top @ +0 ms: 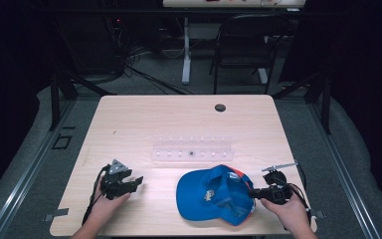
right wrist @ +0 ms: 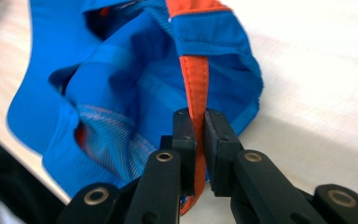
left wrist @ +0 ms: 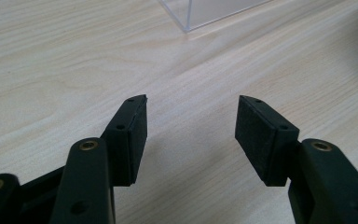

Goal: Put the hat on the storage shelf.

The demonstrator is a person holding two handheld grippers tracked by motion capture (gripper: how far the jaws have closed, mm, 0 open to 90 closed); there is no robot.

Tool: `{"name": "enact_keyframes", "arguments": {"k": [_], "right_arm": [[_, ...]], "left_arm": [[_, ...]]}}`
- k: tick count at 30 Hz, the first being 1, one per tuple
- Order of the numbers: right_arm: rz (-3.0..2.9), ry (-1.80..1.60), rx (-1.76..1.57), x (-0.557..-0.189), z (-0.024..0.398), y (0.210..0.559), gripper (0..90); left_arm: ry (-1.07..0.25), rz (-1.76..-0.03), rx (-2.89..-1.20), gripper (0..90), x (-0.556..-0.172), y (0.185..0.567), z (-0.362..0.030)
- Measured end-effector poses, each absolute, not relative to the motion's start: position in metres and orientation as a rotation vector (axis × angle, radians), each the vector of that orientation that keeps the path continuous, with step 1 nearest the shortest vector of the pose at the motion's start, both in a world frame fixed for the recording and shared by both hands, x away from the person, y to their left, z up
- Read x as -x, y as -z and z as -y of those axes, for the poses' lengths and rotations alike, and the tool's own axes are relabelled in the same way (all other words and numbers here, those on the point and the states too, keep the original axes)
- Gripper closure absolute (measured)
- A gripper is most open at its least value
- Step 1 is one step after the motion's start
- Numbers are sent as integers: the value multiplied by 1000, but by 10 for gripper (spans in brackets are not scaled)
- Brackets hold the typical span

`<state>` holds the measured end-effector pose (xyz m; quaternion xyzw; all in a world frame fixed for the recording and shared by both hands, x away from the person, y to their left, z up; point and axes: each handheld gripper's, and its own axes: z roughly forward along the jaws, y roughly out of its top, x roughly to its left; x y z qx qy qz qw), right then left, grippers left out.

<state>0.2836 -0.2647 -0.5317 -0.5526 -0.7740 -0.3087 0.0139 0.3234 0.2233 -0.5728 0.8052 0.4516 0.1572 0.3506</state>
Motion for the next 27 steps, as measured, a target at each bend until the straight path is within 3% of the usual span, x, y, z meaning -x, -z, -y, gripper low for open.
{"name": "enact_keyframes", "arguments": {"k": [12,27], "right_arm": [[2317,985,1689,-293,270,545,699],[2247,1057,1578,-292,269,523,709]], "left_arm": [[-406,-1173,-2085,440,-324,573,-223],[-416,-1167,-2092,440,-323,573,-223]]}}
